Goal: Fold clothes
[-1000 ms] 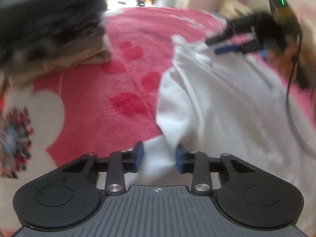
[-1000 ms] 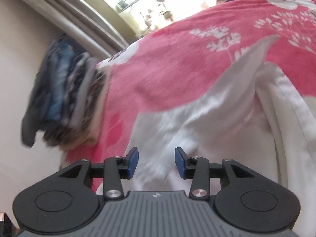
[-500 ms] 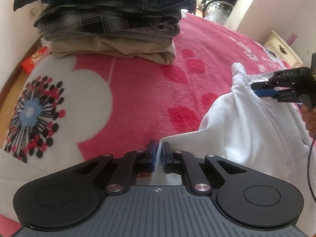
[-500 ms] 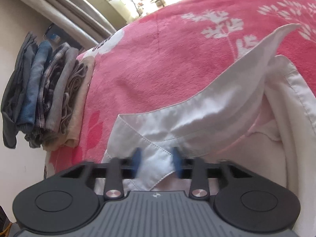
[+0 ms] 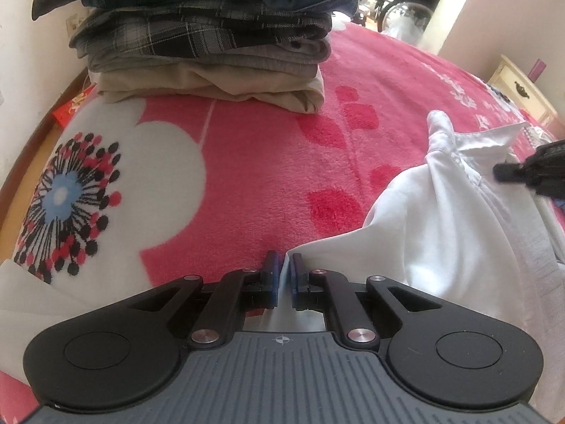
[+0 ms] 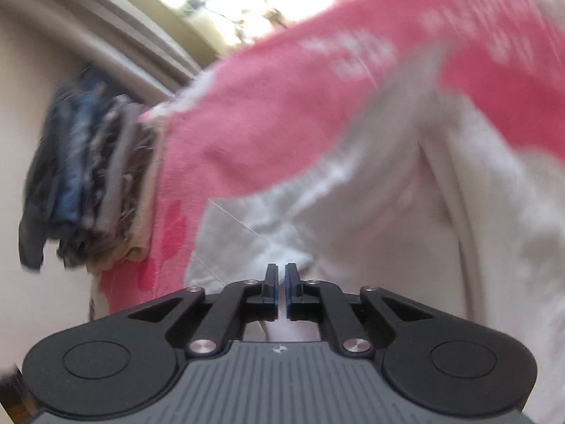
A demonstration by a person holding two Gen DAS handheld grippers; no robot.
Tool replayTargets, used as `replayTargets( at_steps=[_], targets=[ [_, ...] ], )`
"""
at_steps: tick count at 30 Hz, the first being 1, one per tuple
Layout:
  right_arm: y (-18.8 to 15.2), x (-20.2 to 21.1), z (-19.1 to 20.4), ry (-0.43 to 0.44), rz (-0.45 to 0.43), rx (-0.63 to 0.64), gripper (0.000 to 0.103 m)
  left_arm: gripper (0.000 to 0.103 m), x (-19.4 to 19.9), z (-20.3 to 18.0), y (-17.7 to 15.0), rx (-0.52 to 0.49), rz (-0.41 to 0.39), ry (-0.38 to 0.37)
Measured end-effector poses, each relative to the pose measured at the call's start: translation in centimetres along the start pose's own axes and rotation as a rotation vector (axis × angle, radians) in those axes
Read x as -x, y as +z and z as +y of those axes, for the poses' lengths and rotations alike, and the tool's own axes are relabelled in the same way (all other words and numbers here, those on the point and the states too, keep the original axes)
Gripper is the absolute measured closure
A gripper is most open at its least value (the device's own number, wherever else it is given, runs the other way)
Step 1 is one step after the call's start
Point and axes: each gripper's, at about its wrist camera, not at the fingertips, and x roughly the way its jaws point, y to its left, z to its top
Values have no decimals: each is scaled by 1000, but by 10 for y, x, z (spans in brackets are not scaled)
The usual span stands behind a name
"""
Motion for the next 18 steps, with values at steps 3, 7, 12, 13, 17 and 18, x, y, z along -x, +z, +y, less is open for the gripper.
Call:
replayTargets(
  at_steps=[3, 7, 12, 13, 17, 18],
  targets=[
    [1, -13, -10, 24, 41, -142, 68, 96, 0, 0, 0, 1, 0, 3],
    [3, -31, -24, 53, 91, -323, 66, 96, -1, 0, 0, 3, -2, 2],
    [0, -34, -9, 10, 4, -243, 101, 96, -2, 1, -1, 8, -7, 0],
    [-2, -30, -5, 1, -27, -206, 101, 96, -1, 1, -2, 8, -8, -1],
    [-7, 4, 20, -45, -177, -5, 102, 96, -1, 1, -2, 10, -10, -1],
    [-8, 12, 26, -65, -211, 46, 102, 96, -1, 1, -2, 9, -10, 0]
  ],
)
